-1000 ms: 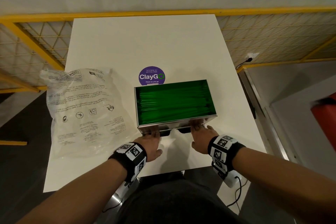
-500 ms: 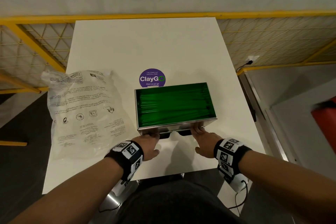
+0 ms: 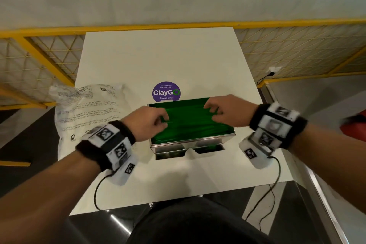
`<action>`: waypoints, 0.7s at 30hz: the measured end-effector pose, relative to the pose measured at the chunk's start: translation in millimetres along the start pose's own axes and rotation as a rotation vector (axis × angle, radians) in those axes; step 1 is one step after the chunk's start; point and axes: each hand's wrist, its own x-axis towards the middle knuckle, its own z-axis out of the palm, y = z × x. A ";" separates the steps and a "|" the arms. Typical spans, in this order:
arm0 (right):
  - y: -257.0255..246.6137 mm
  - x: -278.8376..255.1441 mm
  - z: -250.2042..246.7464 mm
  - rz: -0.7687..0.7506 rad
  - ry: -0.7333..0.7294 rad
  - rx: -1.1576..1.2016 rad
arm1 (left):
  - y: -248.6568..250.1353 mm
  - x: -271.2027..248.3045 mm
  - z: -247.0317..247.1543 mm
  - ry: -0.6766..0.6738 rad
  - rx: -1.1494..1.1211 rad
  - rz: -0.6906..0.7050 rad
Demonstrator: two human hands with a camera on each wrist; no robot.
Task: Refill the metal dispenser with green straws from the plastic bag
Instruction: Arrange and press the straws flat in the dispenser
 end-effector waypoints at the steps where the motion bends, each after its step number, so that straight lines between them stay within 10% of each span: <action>1: 0.9 12.1 11.4 0.024 -0.076 -0.111 | -1.2 9.5 4.2 -0.052 0.102 -0.007; 9: -1.0 48.3 48.5 0.168 -0.371 -0.402 | -1.0 45.8 42.7 -0.295 0.464 -0.070; 21: 13.5 40.4 57.1 0.061 -0.029 -0.423 | -2.9 37.1 49.6 -0.058 0.825 -0.012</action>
